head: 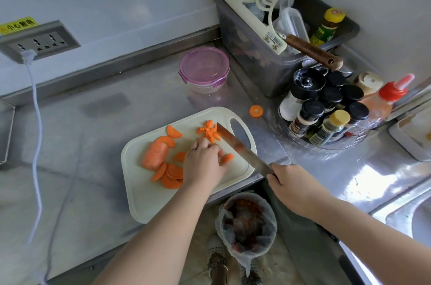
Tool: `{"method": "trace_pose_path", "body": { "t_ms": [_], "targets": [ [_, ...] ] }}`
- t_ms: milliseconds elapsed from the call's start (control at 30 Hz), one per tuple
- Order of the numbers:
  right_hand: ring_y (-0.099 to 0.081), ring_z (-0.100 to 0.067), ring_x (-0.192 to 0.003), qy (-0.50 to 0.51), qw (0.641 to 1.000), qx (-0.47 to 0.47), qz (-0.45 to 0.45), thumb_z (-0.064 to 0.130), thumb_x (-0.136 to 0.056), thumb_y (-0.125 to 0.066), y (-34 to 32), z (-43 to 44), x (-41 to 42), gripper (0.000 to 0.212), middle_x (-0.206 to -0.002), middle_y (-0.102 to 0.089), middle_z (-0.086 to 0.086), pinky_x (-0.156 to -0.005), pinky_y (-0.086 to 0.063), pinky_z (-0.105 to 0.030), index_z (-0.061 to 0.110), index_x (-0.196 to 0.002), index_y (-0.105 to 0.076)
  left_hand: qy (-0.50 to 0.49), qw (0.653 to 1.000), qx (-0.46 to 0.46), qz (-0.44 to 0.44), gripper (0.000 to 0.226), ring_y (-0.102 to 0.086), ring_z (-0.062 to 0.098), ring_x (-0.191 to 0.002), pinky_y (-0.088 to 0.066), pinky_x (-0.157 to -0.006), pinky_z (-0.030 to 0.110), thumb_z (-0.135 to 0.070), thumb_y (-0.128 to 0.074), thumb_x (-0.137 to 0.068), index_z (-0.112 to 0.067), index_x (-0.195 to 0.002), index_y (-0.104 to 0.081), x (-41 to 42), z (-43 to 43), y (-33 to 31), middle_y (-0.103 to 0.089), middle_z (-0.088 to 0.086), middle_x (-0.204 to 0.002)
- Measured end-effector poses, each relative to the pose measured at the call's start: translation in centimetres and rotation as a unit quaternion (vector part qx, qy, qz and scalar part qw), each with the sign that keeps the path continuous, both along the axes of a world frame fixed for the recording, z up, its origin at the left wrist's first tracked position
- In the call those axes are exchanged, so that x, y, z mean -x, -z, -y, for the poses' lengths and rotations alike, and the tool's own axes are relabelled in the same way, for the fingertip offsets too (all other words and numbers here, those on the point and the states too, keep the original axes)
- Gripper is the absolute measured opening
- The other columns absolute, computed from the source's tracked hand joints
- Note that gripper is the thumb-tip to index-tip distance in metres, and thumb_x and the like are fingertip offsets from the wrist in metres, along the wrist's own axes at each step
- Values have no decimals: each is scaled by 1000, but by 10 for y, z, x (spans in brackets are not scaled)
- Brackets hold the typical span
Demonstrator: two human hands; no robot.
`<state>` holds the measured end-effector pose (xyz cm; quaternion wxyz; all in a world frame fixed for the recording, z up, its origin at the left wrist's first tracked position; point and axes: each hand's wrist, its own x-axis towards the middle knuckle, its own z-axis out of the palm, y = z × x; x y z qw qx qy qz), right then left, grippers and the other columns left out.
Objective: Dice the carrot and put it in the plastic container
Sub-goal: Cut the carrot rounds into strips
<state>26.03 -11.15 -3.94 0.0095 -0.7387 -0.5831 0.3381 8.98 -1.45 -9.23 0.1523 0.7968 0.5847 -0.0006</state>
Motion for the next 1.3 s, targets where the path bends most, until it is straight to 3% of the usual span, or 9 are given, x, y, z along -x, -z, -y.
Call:
{"method": "trace_pose_path", "body": {
  "t_ms": [133,300,433,533,700,833,933,1067,1300],
  "targets": [
    [-50,-22,-68,-23,999,-7,40,28,-102,-33,8,16,8,21,-67,-43,7,-60,-38,-30,20,-83,-39,-36,999,-10,3,33,-45,24,-114,-38,-90,34,-49,-53,-90,-24,-108,-65,-6,5,3,-51,-2,-124],
    [-61,-23,-71,-14,999,3,43,29,-103,-32,15,25,11,16,-77,-58,0,-66,-53,-37,22,-93,-43,-69,997,-15,11,33,-46,25,-114,-39,-90,36,-45,-58,-87,-19,-105,-66,-8,9,5,-53,-1,-122],
    [-62,-22,-71,-18,999,11,50,28,-103,-31,17,25,12,16,-78,-59,0,-66,-54,-38,21,-95,-43,-73,997,-16,14,30,-47,25,-113,-39,-90,36,-42,-60,-85,-19,-103,-67,-9,9,4,-54,-1,-121],
    [-64,-23,-73,-33,996,27,77,22,-103,-32,22,23,14,22,-83,-62,-2,-67,-56,-39,15,-117,-47,-73,997,-18,13,29,-48,25,-113,-40,-90,36,-40,-61,-85,-18,-102,-67,-10,9,4,-55,-1,-120],
    [-62,-22,-78,-64,990,62,110,14,-100,-37,29,22,18,41,-93,-63,-1,-65,-55,-35,10,-141,-32,-74,997,-18,7,25,-48,24,-113,-40,-88,36,-37,-60,-86,-18,-100,-67,-10,9,5,-56,-1,-119],
    [-62,-21,-75,-26,997,53,56,24,-103,-32,26,20,10,24,-81,-59,0,-67,-53,-36,14,-117,-48,-81,996,-20,23,25,-48,21,-110,-41,-86,34,-41,-61,-86,-21,-100,-68,-8,10,6,-56,-3,-117],
    [-58,-22,-71,-18,999,22,42,28,-104,-31,23,23,7,15,-71,-51,2,-62,-45,-33,19,-96,-40,-82,996,-25,28,30,-48,20,-109,-40,-84,32,-49,-59,-87,-24,-102,-68,-5,12,7,-56,-4,-115],
    [-56,-23,-68,-30,998,5,54,29,-104,-30,20,29,10,13,-70,-49,3,-60,-45,-33,22,-93,-34,-88,995,-32,33,34,-49,22,-108,-40,-85,33,-54,-58,-85,-25,-101,-68,-1,13,8,-57,-4,-113],
    [-57,-22,-66,-46,997,12,63,27,-103,-29,21,32,13,12,-70,-50,2,-65,-51,-37,21,-95,-35,-96,994,-31,30,27,-50,24,-107,-42,-88,34,-43,-62,-84,-22,-98,-69,-4,15,10,-57,-2,-114]
  ]
}}
